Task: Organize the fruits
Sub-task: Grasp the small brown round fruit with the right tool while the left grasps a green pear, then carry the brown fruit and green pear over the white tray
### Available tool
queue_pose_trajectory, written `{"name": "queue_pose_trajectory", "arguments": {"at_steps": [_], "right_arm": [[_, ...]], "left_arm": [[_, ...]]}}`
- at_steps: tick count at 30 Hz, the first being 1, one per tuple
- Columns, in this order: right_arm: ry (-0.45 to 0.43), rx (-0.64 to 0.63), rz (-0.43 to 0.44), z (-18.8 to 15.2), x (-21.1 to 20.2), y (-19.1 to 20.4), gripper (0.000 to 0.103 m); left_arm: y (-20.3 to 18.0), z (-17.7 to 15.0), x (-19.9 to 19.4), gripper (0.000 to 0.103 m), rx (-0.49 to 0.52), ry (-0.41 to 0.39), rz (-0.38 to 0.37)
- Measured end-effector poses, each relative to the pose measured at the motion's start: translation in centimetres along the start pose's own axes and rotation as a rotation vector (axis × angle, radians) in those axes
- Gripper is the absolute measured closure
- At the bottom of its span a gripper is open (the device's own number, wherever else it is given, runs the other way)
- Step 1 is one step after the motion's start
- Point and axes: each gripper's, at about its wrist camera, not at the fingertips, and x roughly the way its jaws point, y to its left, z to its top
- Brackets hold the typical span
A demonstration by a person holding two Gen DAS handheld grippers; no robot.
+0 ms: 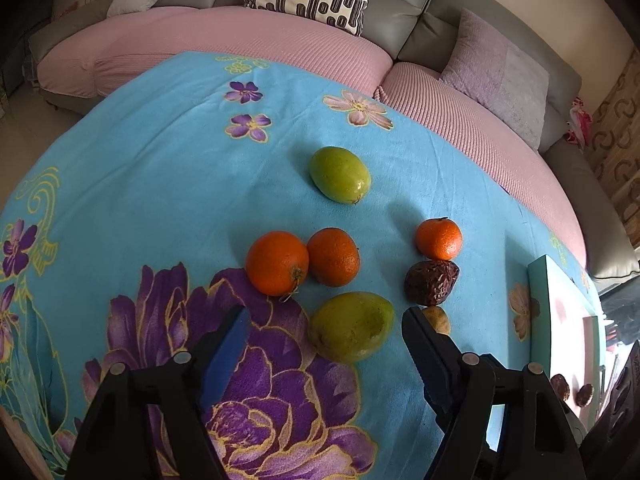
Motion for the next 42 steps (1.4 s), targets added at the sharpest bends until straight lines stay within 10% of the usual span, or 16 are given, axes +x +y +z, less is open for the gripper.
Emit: {"name": "queue_pose_trajectory", "arguments": {"at_steps": [10,42], "right_arm": [[-0.008,-0.023,0.028,0.0,0.1,0.5,0.066],[-0.126,0.107,-0.03,0.3,-5.1,-5.0,0.076]], "left_arm": [[-0.6,-0.4,0.7,0.054,-0.006,0.042,-0.058],[-4.6,0.4,-5.8,0.055,0.033,-0.16,-0.116]]}}
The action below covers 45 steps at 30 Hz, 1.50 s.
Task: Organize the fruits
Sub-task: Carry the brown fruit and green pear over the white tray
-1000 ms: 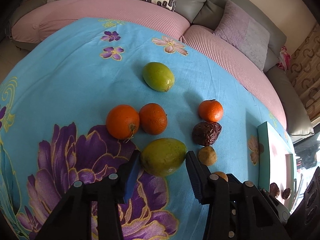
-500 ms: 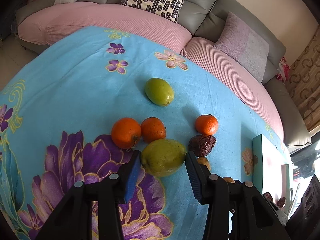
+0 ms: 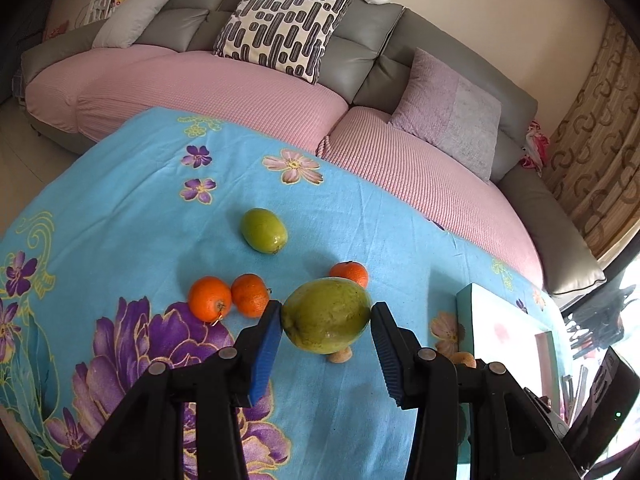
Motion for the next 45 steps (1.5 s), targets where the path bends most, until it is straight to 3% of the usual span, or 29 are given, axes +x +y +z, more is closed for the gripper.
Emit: {"name": "queue_pose_trajectory", "arguments": {"at_steps": [14,27,38,45], "right_arm": [[-0.068,0.11,-0.119,0.2,-4.0,-6.2,0.076],[-0.092,0.238,-0.235,-1.3,-7.2,-13.1,0.076],[-0.114,0.363,-0.358,-3.4,-9.9,-18.9,0.076],[-0.127,0.374,-0.39,-3.7,-10.1,-20.0,0.076]], "left_arm": [[-6.1,-2.0,1.2,0.055,0.102,0.035,-0.051],[-13.7,-5.5,3.5,0.055,0.238,0.114,-0.175],[-18.3,-7.0,5.1,0.055,0.358,0.103,-0.243],[-19.5,-7.7,6.8,0.055,0.402,0.092,-0.247]]}}
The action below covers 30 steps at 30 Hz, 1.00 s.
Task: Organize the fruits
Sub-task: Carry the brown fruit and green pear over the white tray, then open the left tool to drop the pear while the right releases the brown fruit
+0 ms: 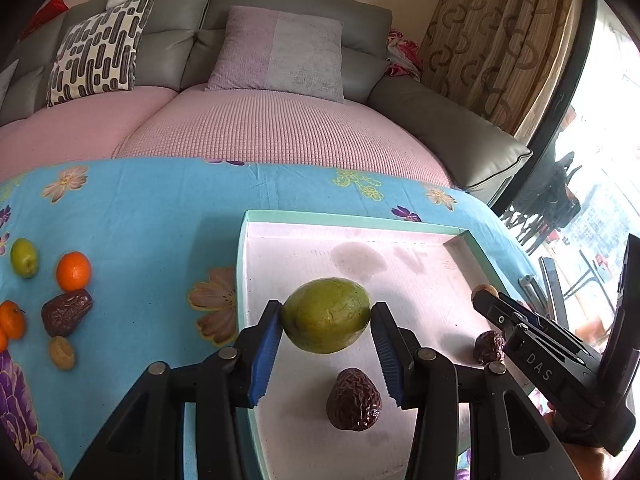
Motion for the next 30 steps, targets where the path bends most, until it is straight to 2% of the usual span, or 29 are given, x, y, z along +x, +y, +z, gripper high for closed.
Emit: {"name": "queue_pose_trajectory", "arguments": {"at_steps": [7,17,30], "right_arm": [[0.026,-0.021,-0.014,-0.2,1.3,0.0,0.076],[0.091,-0.045,-0.029,-0.8,2.5,0.0,0.076],[0.123,-0.069,-0.027,-1.2,3.2,0.5,0.076]], "left_arm": [[0.1,-0.3,1.7,0.055,-0.005,0.066,0.031],[-0.2,-1.0,2.6,0.055,0.007,0.107,0.047],[0.0,-1.3,3.0,0.055,0.003,0.147,0.06]]}}
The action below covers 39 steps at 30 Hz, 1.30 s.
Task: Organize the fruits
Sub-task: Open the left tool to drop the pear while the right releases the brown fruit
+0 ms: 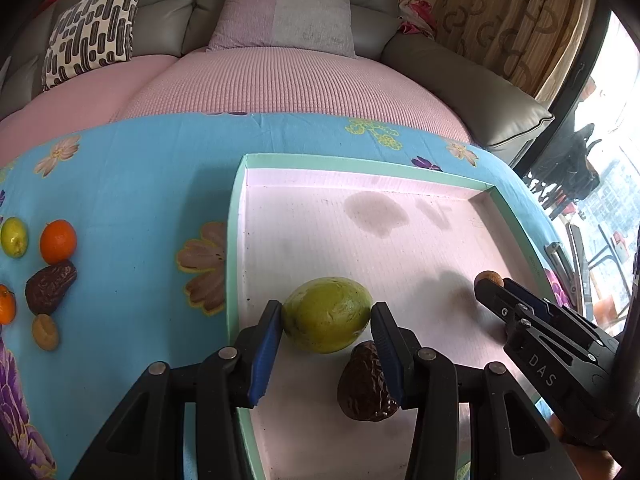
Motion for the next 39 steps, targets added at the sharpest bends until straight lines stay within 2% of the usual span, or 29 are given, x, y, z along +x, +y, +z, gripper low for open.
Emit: {"name": "queue_pose_trajectory", "arguments": {"at_steps": [17,28,32,34,36,37,39], "right_arm": [[0.017,-0.017,-0.017,0.0,0.2,0.5,0.076],[0.02,-0.024,-0.026,0.0,0.2,0.6,0.075],[0.023,-0.032,-0.029,0.0,0.2,0.7,0.075],[0.022,-0.038,-0.036,0.0,0.1,0.8,0.074],[0.016,-0.039,-0.036,0.1,-0.1,0.8,0.062],[0.012,-0.04,-0.034,0.1,-0.1,0.8,0.059],[0.007,-0.046,-0.034,0.1,-0.2,0.9,0.055]], "left_arm": [[-0.3,0.1,0.0,0.054,0.017,0.026,0.008],[-0.4,0.6,-1.9,0.051,0.027,0.004,0.013],[-0.2,0.8,-3.2,0.039,0.03,-0.029,0.04],[0.2,1.0,-3.6,0.036,0.025,-0.041,0.059],[0.8,1.1,-3.7,0.029,0.012,-0.046,0.086],[1.1,1.1,-3.6,0.027,0.005,-0.048,0.104],[1.9,1.1,-3.4,0.017,-0.01,-0.048,0.149]]}}
